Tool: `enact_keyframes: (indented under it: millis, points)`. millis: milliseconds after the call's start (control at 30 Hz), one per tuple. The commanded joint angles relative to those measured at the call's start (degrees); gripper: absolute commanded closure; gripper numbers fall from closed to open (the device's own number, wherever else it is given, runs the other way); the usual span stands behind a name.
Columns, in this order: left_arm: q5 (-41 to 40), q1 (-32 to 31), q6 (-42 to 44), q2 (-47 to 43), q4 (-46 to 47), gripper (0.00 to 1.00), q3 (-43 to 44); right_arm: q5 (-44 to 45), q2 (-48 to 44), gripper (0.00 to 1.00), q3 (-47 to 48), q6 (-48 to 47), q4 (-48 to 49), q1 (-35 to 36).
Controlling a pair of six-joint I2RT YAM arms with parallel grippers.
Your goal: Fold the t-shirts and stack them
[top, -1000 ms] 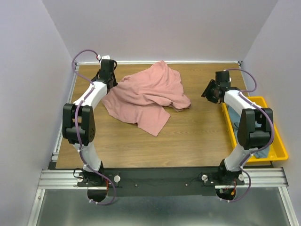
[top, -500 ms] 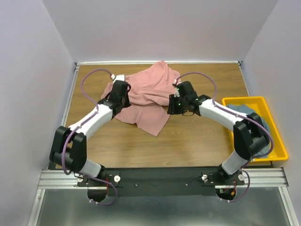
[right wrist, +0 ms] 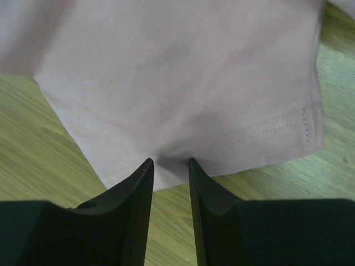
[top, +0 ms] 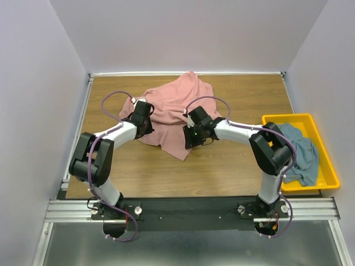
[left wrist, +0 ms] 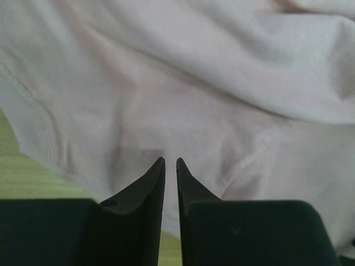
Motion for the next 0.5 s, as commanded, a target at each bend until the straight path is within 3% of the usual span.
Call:
enact_keyframes:
  millis: [0, 267, 467]
  points:
    - [1.62, 2.3, 2.46, 5.76, -0.13, 0.83, 2.64, -2.05, 2.1, 0.62, -1.03, -1.39, 0.24, 2.52]
    - [0.31, 8.45, 10.27, 17.44, -6.97, 0.83, 14.04, -8.37, 5.52, 0.6, 0.62, -0.17, -0.28, 12.0]
    - [-8.28, 11.35, 16.61, 25.01, -9.89, 0.77, 26.08, -13.2, 10.79, 0.58, 8.18, 0.54, -1.08, 17.11]
